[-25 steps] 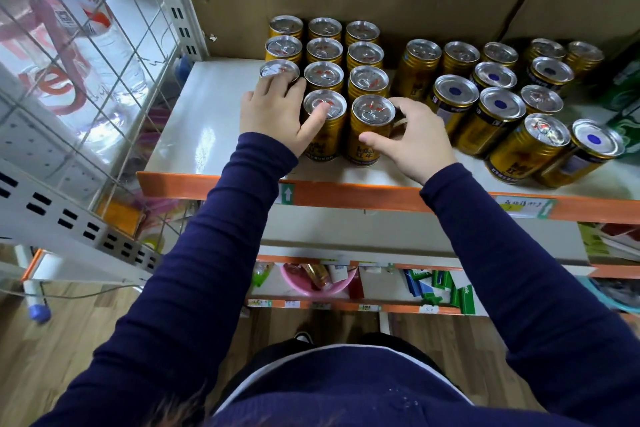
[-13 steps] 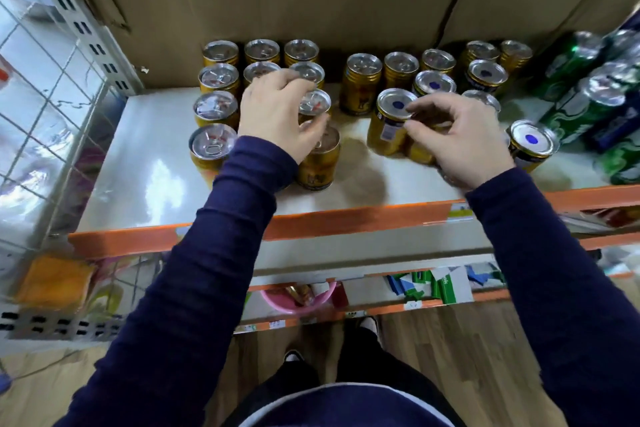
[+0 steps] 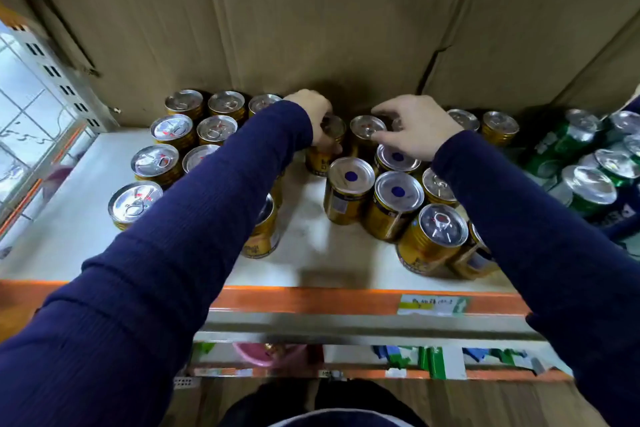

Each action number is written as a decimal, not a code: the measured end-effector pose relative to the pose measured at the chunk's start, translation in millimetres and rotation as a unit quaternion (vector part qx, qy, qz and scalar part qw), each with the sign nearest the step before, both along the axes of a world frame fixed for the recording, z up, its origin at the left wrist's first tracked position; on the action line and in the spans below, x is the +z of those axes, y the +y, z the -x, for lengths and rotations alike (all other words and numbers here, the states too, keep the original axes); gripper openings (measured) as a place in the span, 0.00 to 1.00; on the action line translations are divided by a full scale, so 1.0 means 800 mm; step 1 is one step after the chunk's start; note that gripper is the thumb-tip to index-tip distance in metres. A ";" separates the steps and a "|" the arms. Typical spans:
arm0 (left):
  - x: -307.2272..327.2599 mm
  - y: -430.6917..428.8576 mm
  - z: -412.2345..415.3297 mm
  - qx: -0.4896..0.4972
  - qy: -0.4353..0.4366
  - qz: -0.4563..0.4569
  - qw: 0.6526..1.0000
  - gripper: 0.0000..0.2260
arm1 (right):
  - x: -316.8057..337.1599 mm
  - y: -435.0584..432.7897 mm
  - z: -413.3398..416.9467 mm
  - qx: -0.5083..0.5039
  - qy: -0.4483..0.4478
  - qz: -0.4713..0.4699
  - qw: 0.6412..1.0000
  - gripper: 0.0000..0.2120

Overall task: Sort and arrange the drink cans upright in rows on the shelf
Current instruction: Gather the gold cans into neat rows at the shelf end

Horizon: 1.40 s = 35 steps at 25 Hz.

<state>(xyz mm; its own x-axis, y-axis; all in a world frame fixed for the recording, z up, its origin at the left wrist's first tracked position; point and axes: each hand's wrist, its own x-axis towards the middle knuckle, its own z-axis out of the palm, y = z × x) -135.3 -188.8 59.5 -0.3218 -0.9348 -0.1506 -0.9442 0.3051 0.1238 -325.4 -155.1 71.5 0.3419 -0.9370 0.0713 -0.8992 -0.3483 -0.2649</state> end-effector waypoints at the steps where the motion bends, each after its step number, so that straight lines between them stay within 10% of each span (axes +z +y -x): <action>1: -0.003 -0.006 0.002 0.000 -0.002 0.002 1.000 0.26 | -0.006 -0.011 -0.003 0.011 0.019 -0.010 1.000 0.24; 8: 0.016 -0.048 -0.029 -0.020 -0.014 0.006 1.000 0.23 | -0.024 -0.058 -0.009 0.008 0.074 -0.029 0.997 0.40; 17: 0.000 -0.046 -0.049 -0.028 -0.067 0.121 0.990 0.17 | -0.019 -0.063 -0.015 -0.012 0.013 -0.026 1.000 0.27; 35: -0.021 -0.049 -0.063 0.013 0.046 0.107 0.993 0.20 | -0.037 -0.085 -0.040 -0.023 -0.113 -0.072 0.991 0.32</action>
